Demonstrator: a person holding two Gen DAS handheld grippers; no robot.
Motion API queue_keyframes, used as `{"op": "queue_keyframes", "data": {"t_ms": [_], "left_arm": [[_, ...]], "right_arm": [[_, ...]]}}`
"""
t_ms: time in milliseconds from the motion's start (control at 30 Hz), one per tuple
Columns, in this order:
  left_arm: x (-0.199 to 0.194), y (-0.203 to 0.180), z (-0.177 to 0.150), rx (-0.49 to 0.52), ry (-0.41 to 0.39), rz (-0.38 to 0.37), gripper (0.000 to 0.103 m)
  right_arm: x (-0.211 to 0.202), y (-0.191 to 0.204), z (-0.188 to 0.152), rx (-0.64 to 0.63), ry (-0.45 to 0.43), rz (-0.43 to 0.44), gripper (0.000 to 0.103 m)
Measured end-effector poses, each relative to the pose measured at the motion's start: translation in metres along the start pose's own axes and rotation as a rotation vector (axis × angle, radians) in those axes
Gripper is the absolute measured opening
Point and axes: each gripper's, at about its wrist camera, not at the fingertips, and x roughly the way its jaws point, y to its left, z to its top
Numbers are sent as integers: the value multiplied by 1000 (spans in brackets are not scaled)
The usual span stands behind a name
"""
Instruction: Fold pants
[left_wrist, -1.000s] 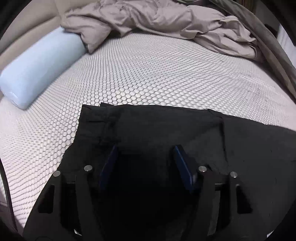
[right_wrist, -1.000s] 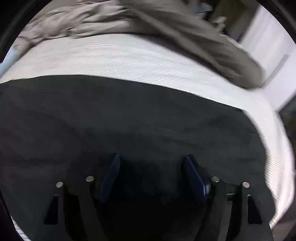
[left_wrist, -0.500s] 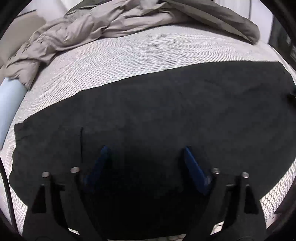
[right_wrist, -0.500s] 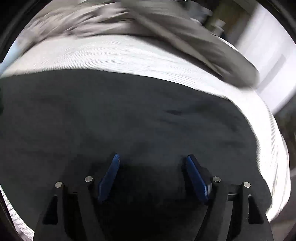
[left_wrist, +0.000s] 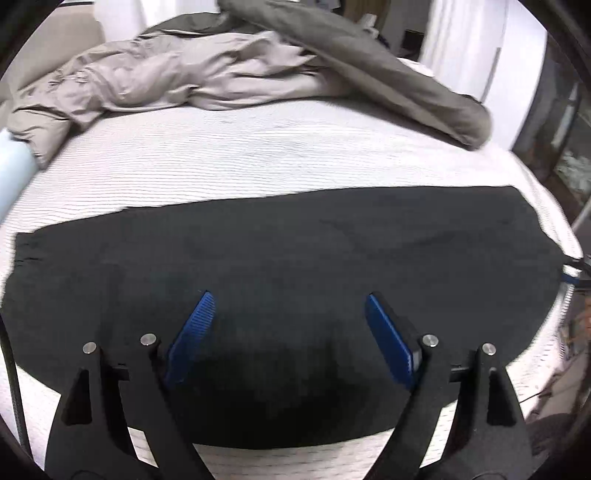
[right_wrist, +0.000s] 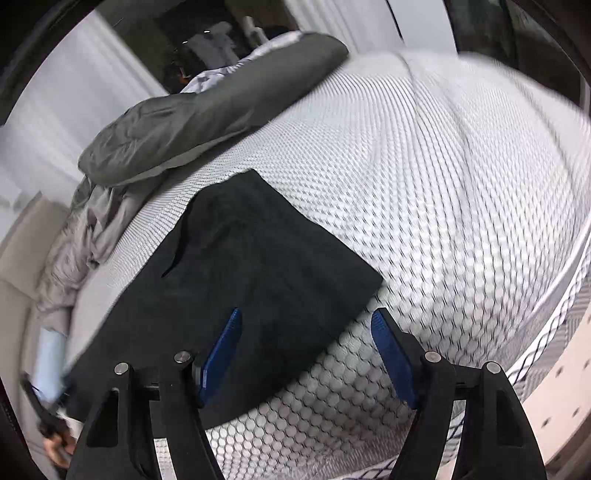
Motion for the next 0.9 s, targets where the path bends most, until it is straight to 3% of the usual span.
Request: {"op": "queue_keyframes", "data": {"t_ms": [67,167,200,233,333,433,500,600,667,733,767,833,900], "left_arm": [[17,-20,1,28,38,-51,82],[38,-49,-8,65,97,-83,82],[43,-57,-11,82,112,-83,82],[48,-65,-13,107,124,-68,82],[54,-80,-16,150,119,-22,82],[48,-78,-16,106,119,-47,82],[43,-73,-15,76,113,-47,82],[38,-53,-12,10,101,-32,82],[39,-32,-6,-48,101,-31,82],[37,-15,-5,-104,98,-22,82],[35,-8,-7,-128,96,-13,82],[32,4,-8,-159,92,-4,82],[27,11,-8,-177,76,-9,82]], "right_arm": [[-5,-19,-10,54,13,72,74],[7,-29,-3,130,-50,232,73],[13,-25,2,134,-63,271,67],[20,-20,4,121,-83,270,52],[29,-3,4,84,-128,177,27],[10,36,9,-17,-203,146,17],[-14,87,3,-144,-247,238,16],[-25,169,-27,-347,-207,408,17],[-17,222,-55,-474,-126,501,26],[4,263,-88,-586,54,625,70],[15,281,-107,-660,155,650,72],[23,295,-131,-788,230,603,71],[22,297,-132,-839,213,573,71]]}}
